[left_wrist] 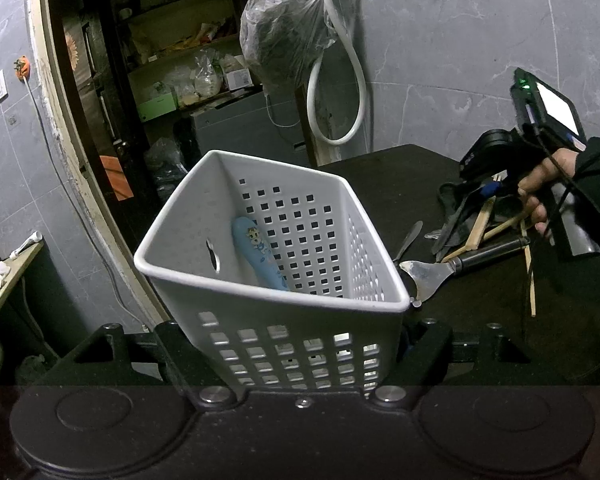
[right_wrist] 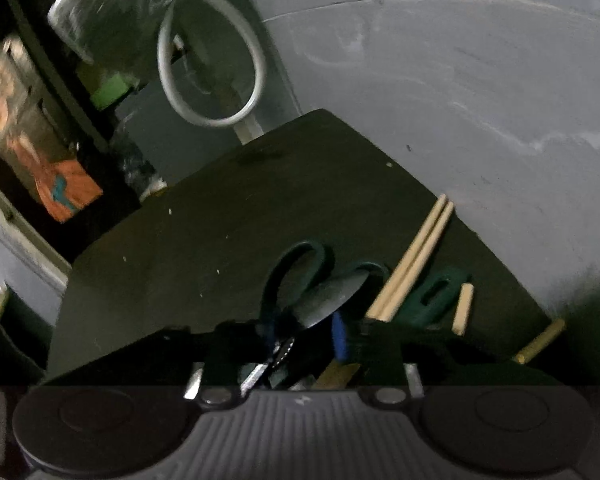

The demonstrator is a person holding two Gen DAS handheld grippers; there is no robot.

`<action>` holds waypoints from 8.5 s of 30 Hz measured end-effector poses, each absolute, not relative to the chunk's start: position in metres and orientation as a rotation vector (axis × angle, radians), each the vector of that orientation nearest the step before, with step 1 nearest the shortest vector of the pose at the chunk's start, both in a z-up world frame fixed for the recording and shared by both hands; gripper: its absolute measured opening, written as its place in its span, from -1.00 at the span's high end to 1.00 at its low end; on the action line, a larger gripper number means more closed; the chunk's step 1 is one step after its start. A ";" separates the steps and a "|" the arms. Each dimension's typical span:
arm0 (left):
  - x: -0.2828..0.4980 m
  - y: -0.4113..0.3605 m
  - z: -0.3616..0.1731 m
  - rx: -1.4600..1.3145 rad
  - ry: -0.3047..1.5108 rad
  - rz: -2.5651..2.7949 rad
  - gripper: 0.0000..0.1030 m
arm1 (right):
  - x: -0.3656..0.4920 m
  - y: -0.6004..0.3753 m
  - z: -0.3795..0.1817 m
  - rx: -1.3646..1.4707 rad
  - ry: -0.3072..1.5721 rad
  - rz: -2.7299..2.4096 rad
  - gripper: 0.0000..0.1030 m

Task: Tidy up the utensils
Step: 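Lift the silver spoon with the right gripper and carry it over the basket, then open the right gripper to drop the spoon into the basket, then move the right gripper down to the silver peeler handle, then close the right gripper on the peeler handle and lift it, then carry the peeler with the right gripper over the basket and lower it in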

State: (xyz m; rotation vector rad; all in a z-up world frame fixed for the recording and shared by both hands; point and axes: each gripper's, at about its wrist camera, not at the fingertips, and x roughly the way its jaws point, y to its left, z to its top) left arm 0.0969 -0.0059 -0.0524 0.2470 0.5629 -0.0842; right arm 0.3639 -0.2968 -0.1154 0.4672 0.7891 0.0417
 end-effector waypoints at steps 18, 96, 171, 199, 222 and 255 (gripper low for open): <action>0.099 0.000 -0.057 0.232 0.553 -0.107 -0.57 | 0.319 -0.321 -0.097 0.648 0.588 0.119 0.94; 0.067 0.011 -0.060 0.253 0.505 -0.268 -0.56 | 0.128 -0.154 0.014 0.144 0.279 0.671 -0.11; 0.070 -0.005 -0.059 0.235 0.541 -0.161 -0.56 | 0.225 -0.238 -0.103 0.270 0.758 0.370 -0.80; 0.065 0.004 -0.064 0.226 0.513 -0.195 -0.56 | 0.198 -0.201 -0.061 -0.286 0.759 0.638 -0.79; 0.065 0.004 -0.064 0.225 0.512 -0.195 -0.56 | 0.221 -0.177 -0.060 -0.472 0.767 0.652 -0.62; 0.067 0.007 -0.064 0.221 0.514 -0.218 -0.55 | 0.203 -0.224 -0.045 0.232 0.644 0.504 0.62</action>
